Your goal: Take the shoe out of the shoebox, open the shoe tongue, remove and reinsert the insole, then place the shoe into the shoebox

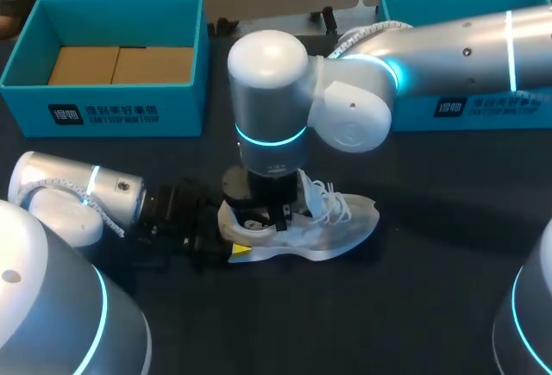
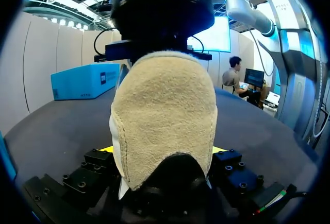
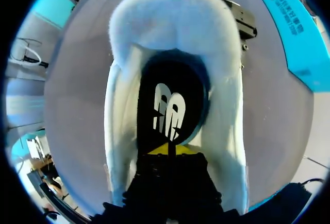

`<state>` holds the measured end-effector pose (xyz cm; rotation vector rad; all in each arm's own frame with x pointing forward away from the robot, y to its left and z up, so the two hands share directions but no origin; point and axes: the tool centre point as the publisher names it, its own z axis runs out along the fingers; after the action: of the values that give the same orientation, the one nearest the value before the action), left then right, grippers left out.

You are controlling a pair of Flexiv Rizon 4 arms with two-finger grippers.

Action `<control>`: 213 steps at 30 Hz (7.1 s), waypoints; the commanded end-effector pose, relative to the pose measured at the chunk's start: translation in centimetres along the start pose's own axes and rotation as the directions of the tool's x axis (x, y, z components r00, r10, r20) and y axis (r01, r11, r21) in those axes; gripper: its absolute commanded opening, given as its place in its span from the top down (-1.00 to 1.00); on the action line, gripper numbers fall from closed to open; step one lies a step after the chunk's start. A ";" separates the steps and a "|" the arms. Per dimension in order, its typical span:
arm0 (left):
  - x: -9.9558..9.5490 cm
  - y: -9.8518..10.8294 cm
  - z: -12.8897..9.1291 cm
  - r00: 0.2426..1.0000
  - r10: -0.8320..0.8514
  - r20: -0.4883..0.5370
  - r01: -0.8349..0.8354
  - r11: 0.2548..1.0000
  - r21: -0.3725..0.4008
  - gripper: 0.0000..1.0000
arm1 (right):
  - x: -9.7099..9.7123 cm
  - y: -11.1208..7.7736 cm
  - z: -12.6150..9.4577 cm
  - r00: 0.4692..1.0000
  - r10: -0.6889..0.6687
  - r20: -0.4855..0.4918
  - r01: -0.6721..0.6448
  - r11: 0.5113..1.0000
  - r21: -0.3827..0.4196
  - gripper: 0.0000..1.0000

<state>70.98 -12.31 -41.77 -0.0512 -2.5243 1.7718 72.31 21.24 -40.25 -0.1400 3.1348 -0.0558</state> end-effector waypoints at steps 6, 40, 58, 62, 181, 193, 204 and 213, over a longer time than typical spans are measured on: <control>0.0 0.0 0.1 1.000 -0.001 0.001 0.001 1.000 -0.003 1.00 | 1.2 -2.8 -5.8 0.987 0.053 0.150 -0.064 0.995 0.071 1.00; 0.0 0.0 0.1 1.000 -0.001 0.001 0.001 1.000 -0.003 1.00 | -2.6 2.5 -11.9 0.980 -0.126 0.152 0.145 0.982 -0.119 1.00; 0.0 0.0 0.1 1.000 -0.001 0.001 0.001 1.000 -0.003 1.00 | -2.4 3.9 -11.0 0.978 -0.196 0.077 0.207 0.960 -0.186 0.41; 0.0 0.0 0.1 1.000 -0.001 0.001 0.001 1.000 -0.003 1.00 | -2.0 3.5 -11.2 0.977 -0.206 0.062 0.215 0.952 -0.219 -0.30; 0.0 0.0 0.1 1.000 -0.001 0.001 0.001 1.000 -0.003 1.00 | 0.2 7.0 -7.6 0.816 -0.338 -0.469 -0.098 0.719 -0.688 1.00; 0.0 0.0 0.1 1.000 -0.001 0.001 0.001 1.000 -0.003 1.00 | -0.1 6.4 -10.0 0.864 -0.320 -0.389 -0.055 0.708 -0.704 1.00; 0.0 0.0 0.1 1.000 -0.001 0.001 0.001 1.000 -0.003 1.00 | -1.6 7.9 -14.0 0.957 -0.176 -0.230 -0.066 0.640 -0.766 1.00; 0.0 0.0 0.1 1.000 -0.001 0.001 0.001 1.000 -0.003 1.00 | -3.7 8.9 -17.6 0.994 -0.085 -0.066 -0.011 0.531 -0.847 1.00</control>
<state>70.98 -12.31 -41.77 -0.0501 -2.5249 1.7709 75.69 31.58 -23.32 -0.2906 3.0074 1.5447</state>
